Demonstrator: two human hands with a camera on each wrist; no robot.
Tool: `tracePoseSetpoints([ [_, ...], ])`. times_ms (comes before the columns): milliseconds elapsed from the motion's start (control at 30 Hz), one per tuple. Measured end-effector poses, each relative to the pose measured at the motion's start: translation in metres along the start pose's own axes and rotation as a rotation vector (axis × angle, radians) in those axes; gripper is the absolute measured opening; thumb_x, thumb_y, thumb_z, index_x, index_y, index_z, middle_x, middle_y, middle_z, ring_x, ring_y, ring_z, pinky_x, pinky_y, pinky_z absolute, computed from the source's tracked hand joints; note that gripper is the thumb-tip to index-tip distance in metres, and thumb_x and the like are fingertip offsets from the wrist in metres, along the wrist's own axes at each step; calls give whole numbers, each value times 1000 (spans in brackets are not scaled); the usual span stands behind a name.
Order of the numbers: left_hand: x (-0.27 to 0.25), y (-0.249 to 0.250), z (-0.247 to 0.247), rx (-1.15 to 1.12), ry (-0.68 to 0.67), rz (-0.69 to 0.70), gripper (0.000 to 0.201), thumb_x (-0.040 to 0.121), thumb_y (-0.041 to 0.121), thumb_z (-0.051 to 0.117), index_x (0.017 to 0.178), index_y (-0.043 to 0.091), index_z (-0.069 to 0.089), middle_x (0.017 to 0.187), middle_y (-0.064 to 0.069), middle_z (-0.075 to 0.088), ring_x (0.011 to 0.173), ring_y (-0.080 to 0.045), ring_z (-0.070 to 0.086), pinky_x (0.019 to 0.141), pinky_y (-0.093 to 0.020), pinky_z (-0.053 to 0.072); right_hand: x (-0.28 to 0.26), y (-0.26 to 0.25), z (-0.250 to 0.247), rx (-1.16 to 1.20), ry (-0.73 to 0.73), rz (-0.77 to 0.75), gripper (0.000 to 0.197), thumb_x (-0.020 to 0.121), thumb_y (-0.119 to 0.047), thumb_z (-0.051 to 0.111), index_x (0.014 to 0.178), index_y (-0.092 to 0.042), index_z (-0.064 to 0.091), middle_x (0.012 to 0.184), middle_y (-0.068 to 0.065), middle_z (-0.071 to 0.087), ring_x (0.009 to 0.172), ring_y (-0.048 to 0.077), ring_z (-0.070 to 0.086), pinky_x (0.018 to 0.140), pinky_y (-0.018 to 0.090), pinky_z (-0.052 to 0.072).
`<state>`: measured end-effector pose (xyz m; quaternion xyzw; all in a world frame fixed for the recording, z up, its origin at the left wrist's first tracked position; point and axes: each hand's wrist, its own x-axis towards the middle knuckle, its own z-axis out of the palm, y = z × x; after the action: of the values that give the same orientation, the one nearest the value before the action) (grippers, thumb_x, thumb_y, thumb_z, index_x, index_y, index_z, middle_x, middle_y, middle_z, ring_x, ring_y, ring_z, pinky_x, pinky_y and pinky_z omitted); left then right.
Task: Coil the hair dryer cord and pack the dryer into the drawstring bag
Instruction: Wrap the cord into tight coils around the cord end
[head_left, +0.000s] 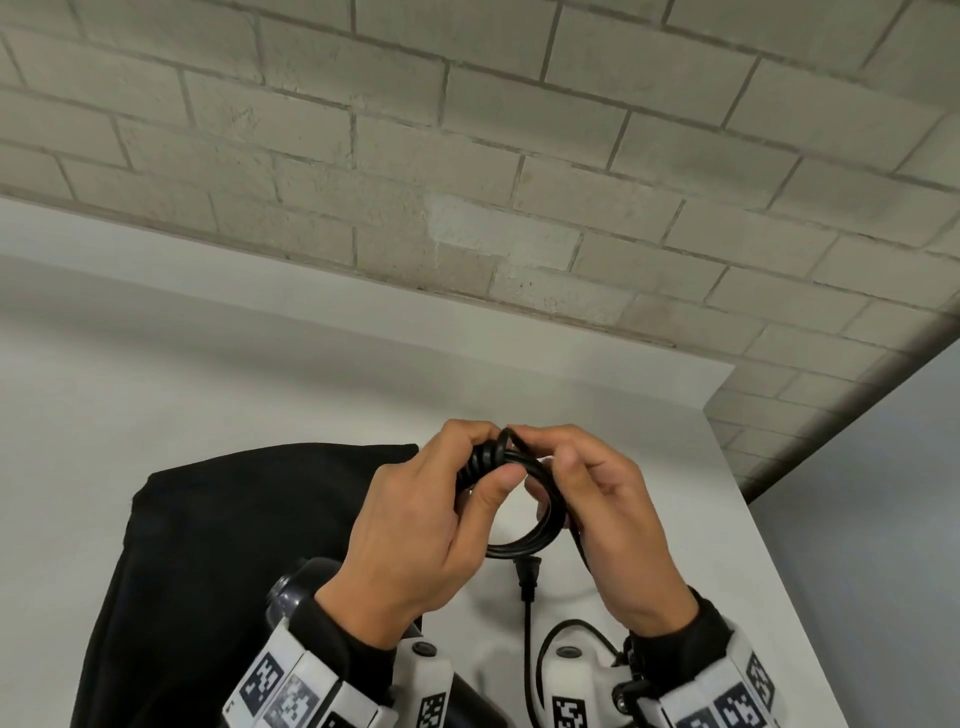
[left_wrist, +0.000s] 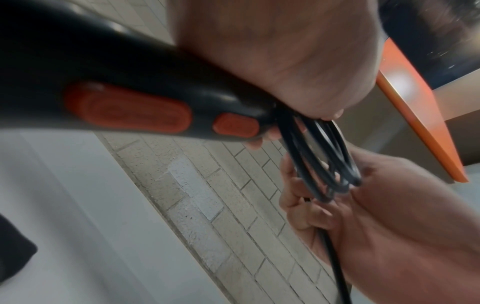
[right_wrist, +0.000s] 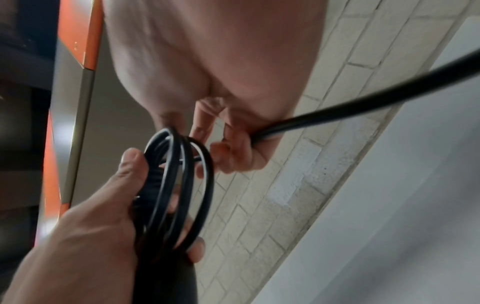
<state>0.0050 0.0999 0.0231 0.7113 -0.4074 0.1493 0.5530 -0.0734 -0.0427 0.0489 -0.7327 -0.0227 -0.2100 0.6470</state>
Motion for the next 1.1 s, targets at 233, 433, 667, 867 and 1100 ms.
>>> tracePoseSetpoints([
  [233, 1, -2, 1, -15, 53, 3, 32, 99, 45, 45, 118, 23, 57, 88, 16, 64, 71, -6, 62, 61, -22, 49, -9, 3, -2, -226, -80, 14, 14, 87, -16, 70, 100, -21, 70, 89, -7, 70, 79, 13, 63, 73, 27, 49],
  [433, 4, 1, -5, -147, -24, -52, 26, 97, 44, 48, 115, 29, 60, 85, 15, 68, 72, -12, 65, 64, -36, 54, 0, -3, -12, -321, -186, 28, 6, 87, -29, 67, 91, -24, 70, 80, -2, 67, 75, 26, 59, 74, 52, 49],
  [667, 11, 5, -13, -184, -115, -101, 18, 96, 41, 50, 101, 28, 61, 92, 13, 65, 91, -18, 63, 77, -27, 48, 10, -9, -17, -449, -227, -34, 4, 89, -24, 67, 91, -23, 70, 81, -1, 64, 81, 25, 56, 74, 46, 46],
  [867, 9, 5, -9, -211, -88, -153, 18, 95, 49, 43, 104, 37, 54, 90, 11, 62, 82, -17, 58, 70, -17, 42, 6, 5, -2, -383, -13, -99, 14, 88, -18, 69, 100, -24, 72, 105, -6, 58, 92, 20, 60, 77, 33, 52],
  [1100, 8, 5, -8, -309, -27, -241, 22, 88, 55, 47, 103, 42, 55, 91, 13, 62, 81, -9, 56, 74, -21, 43, -3, 18, 19, -392, 427, -220, 32, 71, -23, 81, 88, -28, 54, 103, -3, 56, 98, 16, 58, 86, 22, 47],
])
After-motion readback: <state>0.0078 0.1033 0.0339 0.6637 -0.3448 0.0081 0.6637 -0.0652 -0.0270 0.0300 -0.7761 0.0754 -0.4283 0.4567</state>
